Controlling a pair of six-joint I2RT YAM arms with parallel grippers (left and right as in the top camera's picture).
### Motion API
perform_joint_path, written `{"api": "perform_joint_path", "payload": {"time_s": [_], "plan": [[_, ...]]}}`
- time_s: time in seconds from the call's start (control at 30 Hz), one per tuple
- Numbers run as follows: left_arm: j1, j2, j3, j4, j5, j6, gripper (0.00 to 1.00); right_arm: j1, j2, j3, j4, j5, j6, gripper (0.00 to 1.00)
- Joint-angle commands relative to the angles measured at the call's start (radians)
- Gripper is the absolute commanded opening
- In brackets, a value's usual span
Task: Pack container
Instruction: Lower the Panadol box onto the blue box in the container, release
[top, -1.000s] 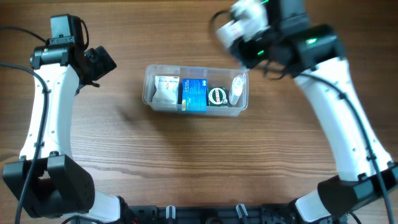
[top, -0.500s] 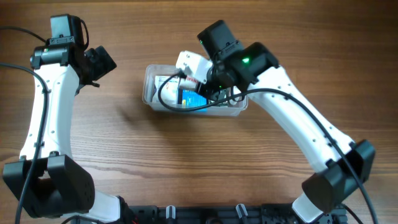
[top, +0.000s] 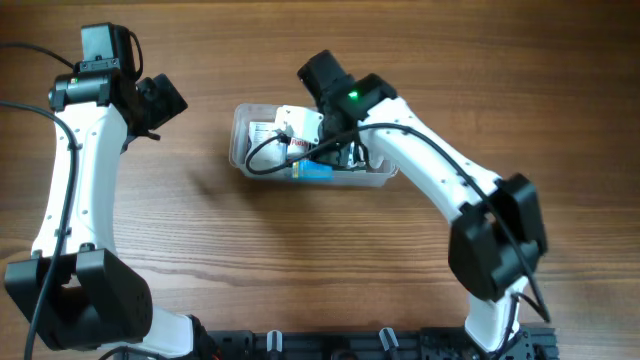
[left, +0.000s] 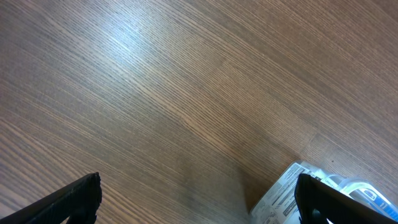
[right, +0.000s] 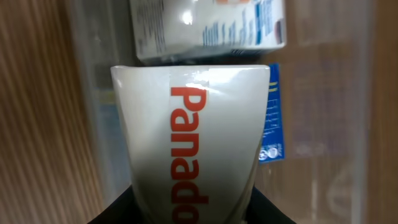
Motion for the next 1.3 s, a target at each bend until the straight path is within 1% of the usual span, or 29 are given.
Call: {"api": "perform_joint_path", "payload": {"time_s": [0.0, 0.2, 0.3, 0.33, 0.5, 0.67, 0.7, 0.77, 0.8, 0.83, 0.9, 0.93, 0.97, 1.13, 1.27], "plan": [[0.004, -0.001, 0.003, 0.000, 0.002, 0.005, 1.00, 0.000, 0.028, -0.007, 0.021, 0.040, -0.031, 0.43], [0.004, -0.001, 0.003, 0.000, 0.002, 0.005, 1.00, -0.013, 0.043, -0.007, 0.047, 0.046, -0.032, 0.46], [0.004, -0.001, 0.003, 0.000, 0.002, 0.005, 1.00, -0.018, 0.058, -0.007, 0.049, 0.046, -0.032, 0.57], [0.004, -0.001, 0.003, 0.000, 0.002, 0.005, 1.00, -0.019, 0.063, -0.007, 0.050, 0.046, -0.031, 0.58], [0.004, -0.001, 0.003, 0.000, 0.002, 0.005, 1.00, -0.023, 0.074, -0.007, 0.071, 0.046, -0.023, 0.59], [0.004, -0.001, 0.003, 0.000, 0.002, 0.005, 1.00, -0.021, 0.071, 0.000, 0.081, 0.045, 0.072, 0.58], [0.004, -0.001, 0.003, 0.000, 0.002, 0.005, 1.00, -0.021, 0.069, 0.000, 0.082, 0.045, 0.107, 0.52], [0.004, -0.001, 0.003, 0.000, 0.002, 0.005, 1.00, -0.021, 0.069, 0.000, 0.084, 0.046, 0.208, 0.30], [0.004, -0.001, 0.003, 0.000, 0.002, 0.005, 1.00, -0.021, 0.069, 0.000, 0.085, 0.046, 0.249, 0.24], [0.004, -0.001, 0.003, 0.000, 0.002, 0.005, 1.00, -0.023, 0.069, 0.000, 0.084, 0.046, 0.290, 0.15], [0.004, -0.001, 0.003, 0.000, 0.002, 0.005, 1.00, -0.023, 0.069, 0.000, 0.084, 0.045, 0.368, 0.07], [0.004, -0.001, 0.003, 0.000, 0.002, 0.005, 1.00, -0.022, 0.069, 0.000, 0.085, 0.045, 0.404, 0.04], [0.004, -0.001, 0.003, 0.000, 0.002, 0.005, 1.00, -0.023, 0.071, -0.001, 0.085, 0.041, 0.428, 0.04], [0.004, -0.001, 0.003, 0.000, 0.002, 0.005, 1.00, -0.022, 0.075, -0.017, 0.098, -0.024, 0.429, 0.04], [0.004, -0.001, 0.003, 0.000, 0.002, 0.005, 1.00, -0.022, 0.076, -0.060, 0.130, -0.026, 0.451, 0.04]]}}
